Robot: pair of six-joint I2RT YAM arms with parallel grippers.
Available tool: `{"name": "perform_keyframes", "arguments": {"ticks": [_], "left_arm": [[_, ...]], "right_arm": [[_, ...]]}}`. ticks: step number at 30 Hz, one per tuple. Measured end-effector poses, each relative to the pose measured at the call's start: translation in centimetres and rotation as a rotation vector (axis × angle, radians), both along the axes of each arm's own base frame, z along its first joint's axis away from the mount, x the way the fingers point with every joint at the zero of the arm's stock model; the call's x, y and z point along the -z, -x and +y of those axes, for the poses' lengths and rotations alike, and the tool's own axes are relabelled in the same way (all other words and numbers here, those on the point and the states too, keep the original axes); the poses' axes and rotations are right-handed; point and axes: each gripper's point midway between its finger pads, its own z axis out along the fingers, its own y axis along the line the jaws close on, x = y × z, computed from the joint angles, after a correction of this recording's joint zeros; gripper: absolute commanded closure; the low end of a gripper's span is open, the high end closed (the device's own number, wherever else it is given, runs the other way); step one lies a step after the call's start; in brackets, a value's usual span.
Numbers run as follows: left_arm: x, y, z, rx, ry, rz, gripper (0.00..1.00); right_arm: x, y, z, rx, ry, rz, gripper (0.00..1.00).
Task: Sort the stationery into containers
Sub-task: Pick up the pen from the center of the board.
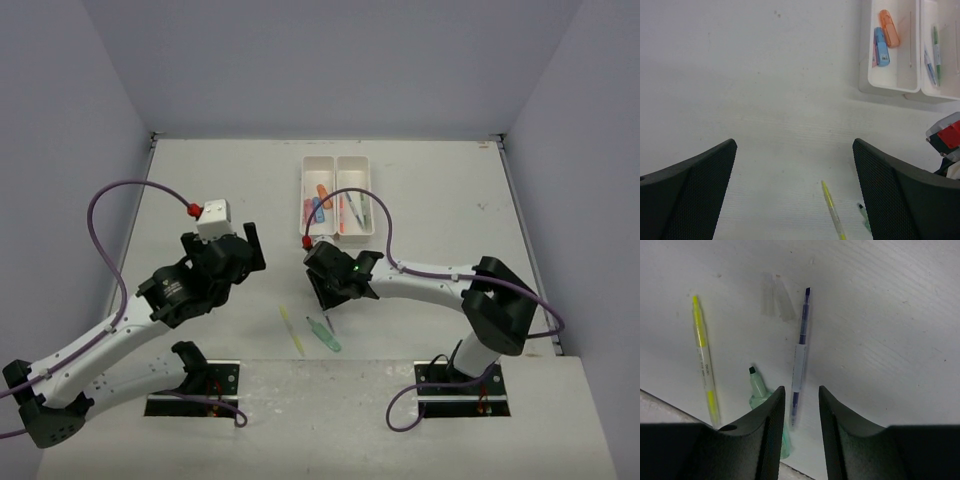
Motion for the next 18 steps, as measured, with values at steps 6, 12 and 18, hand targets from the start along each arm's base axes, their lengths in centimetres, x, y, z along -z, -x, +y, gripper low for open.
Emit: {"name": "perform_keyframes", "arguments": {"ticks": [6, 12, 18], "left_arm": [[2.4, 0.2, -0.6, 0.019, -0.028, 0.066, 0.00], [3.7, 0.3, -1.0, 0.027, -0.030, 0.096, 0.00], [3.9, 0.3, -1.4, 0.033, -0.012, 0.098, 0.00]], "right_arm": [[1.1, 0.2, 0.4, 0.017, 0.008, 0.021, 0.66], [3.1, 0.4, 0.1, 0.028, 0.050, 0.050, 0.68], [3.9, 0.4, 0.0, 0.036, 0.074, 0.058, 0.75]]}}
